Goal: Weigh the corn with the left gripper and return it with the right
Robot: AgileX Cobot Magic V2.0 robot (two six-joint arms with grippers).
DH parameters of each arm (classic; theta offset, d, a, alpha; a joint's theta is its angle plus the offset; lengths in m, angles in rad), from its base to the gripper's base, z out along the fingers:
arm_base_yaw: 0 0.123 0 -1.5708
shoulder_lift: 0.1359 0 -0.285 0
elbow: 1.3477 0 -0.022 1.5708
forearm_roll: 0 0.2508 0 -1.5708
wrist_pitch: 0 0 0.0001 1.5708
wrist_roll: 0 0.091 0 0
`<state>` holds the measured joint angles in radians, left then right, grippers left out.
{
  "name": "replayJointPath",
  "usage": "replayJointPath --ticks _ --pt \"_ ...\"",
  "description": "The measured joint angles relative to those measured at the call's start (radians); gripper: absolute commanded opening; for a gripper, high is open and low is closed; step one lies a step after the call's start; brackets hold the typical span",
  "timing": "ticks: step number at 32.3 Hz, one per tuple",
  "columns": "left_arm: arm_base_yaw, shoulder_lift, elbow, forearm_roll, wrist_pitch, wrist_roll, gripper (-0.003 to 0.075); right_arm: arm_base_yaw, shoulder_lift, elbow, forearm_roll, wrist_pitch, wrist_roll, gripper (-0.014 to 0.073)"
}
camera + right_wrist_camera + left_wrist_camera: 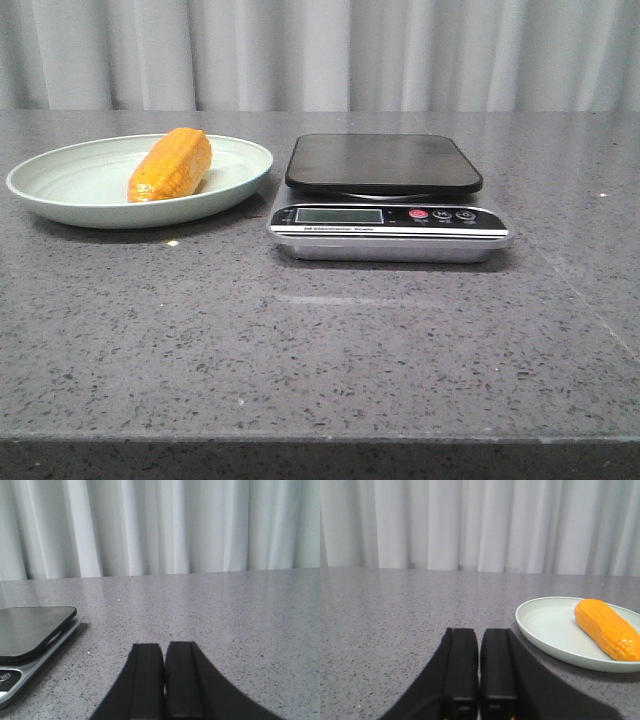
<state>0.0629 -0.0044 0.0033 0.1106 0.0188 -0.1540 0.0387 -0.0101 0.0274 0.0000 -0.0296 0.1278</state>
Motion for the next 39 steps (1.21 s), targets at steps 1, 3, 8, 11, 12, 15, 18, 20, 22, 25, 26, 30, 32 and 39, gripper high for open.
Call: replayJointPath --ticks 1,3,8,11,12,15,18,20,22,25,26,30,32,39 --pt "0.0 0.0 0.0 0.0 0.0 0.0 0.0127 0.0 0.0 0.0 0.0 0.0 0.0 0.0163" --pt "0.0 0.0 0.0 0.0 0.0 0.0 0.0127 0.0 0.0 0.0 0.0 0.0 0.0 0.0163" --pt "0.0 0.0 0.0 0.0 0.0 0.0 0.0127 0.0 0.0 0.0 0.0 0.0 0.0 0.0163" --pt "0.0 0.0 0.0 0.0 0.0 0.0 0.0127 0.0 0.0 0.0 0.0 0.0 0.0 0.0163" --pt "0.0 0.0 0.0 0.0 0.0 0.0 0.0127 0.0 0.0 0.0 0.0 0.0 0.0 0.0163" --pt "0.0 0.0 0.0 0.0 0.0 0.0 0.0127 0.0 0.0 0.0 0.0 0.0 0.0 0.0163" --pt "0.0 0.0 0.0 0.0 0.0 0.0 0.0127 0.0 0.0 0.0 0.0 0.0 0.0 0.0163" --pt "0.0 0.0 0.0 0.0 0.0 0.0 0.0127 0.0 0.0 0.0 0.0 0.0 0.0 0.0163" --pt "0.0 0.0 0.0 0.0 0.0 0.0 0.0127 0.0 0.0 0.0 0.0 0.0 0.0 0.0163" --pt "0.0 0.0 0.0 0.0 0.0 0.0 0.0127 0.0 0.0 0.0 0.0 0.0 0.0 0.0163" --pt "0.0 0.0 0.0 0.0 0.0 0.0 0.0127 0.0 0.0 0.0 0.0 0.0 0.0 0.0163" --pt "0.0 0.0 0.0 0.0 -0.002 0.0 0.0127 0.0 0.0 0.0 0.0 0.0 0.0 0.0163" --pt "0.0 0.0 0.0 0.0 -0.026 0.0 0.0127 0.0 0.0 0.0 0.0 0.0 0.0 0.0163" --pt "0.0 0.0 -0.03 0.005 -0.18 0.0 0.0127 0.0 0.0 0.0 0.0 0.0 0.0 0.0163"
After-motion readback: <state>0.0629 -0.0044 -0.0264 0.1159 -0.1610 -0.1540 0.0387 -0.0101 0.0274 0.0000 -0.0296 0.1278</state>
